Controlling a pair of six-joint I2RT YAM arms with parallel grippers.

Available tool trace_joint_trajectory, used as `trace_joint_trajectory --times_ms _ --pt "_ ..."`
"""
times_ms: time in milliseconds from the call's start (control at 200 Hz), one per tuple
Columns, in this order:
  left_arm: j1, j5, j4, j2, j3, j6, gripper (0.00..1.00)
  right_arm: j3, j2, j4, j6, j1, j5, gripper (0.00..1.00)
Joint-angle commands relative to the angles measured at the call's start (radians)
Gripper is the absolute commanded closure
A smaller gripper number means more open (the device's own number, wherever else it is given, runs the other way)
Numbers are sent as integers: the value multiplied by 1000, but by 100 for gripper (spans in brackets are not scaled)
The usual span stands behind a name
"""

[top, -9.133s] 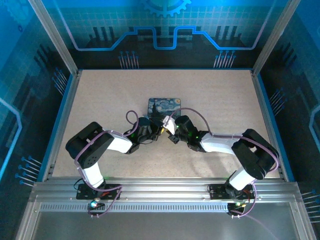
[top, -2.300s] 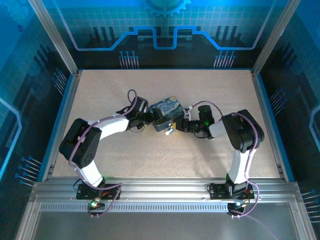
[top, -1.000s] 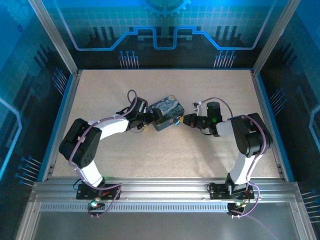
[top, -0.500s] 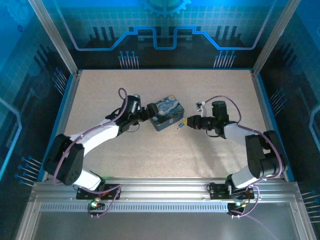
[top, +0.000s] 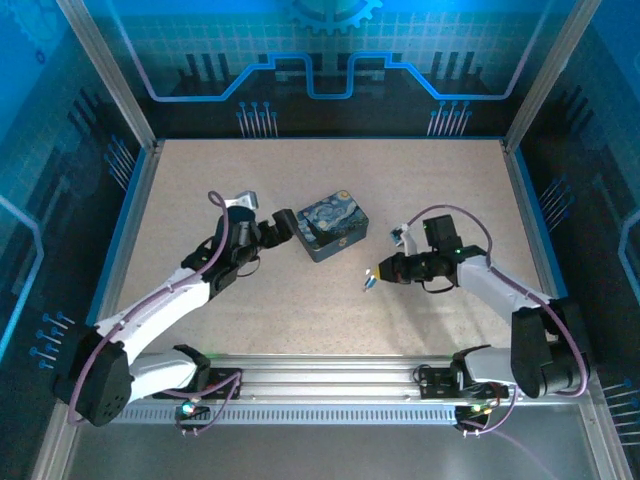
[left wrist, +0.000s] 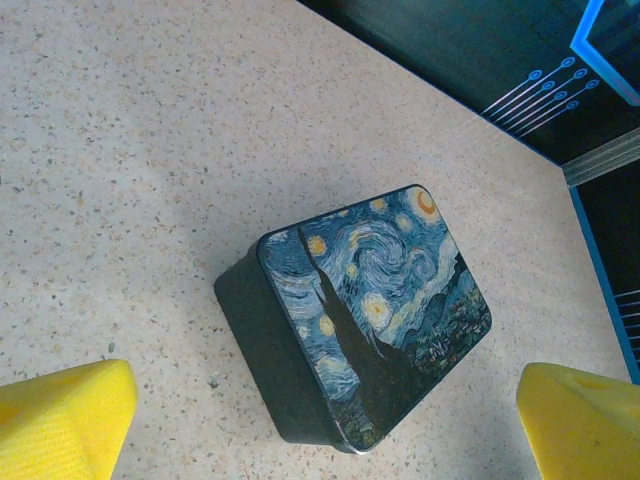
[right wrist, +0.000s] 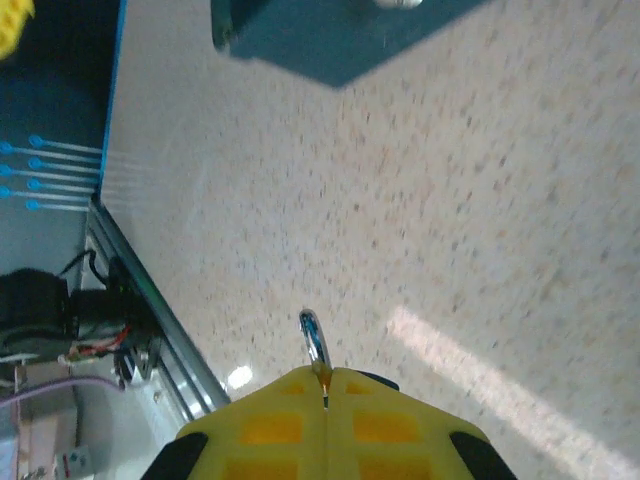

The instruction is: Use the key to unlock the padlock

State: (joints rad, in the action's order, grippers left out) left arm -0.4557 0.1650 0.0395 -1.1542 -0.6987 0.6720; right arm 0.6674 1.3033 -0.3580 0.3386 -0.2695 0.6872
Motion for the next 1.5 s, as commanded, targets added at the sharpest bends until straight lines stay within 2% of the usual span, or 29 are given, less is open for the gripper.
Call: trace_joint_trajectory --times_ms 0,320,675,870,1161,1496 --pt "2 21 47 28 31 -38 1 -19 4 -89 0 -51 -25 97" --pt "2 18 41 43 61 -36 1 0 144 -55 1 -121 -63 96" --pt "2 13 41 41 67 -37 1 61 297 -14 -7 -147 -29 96" --pt "2 11 40 35 62 -35 1 70 330 10 17 -152 -26 91" --pt "2 19 18 44 45 -43 1 70 249 18 38 -140 -94 73" --pt "6 64 -39 90 22 -64 1 109 19 -56 -8 -64 -227 70"
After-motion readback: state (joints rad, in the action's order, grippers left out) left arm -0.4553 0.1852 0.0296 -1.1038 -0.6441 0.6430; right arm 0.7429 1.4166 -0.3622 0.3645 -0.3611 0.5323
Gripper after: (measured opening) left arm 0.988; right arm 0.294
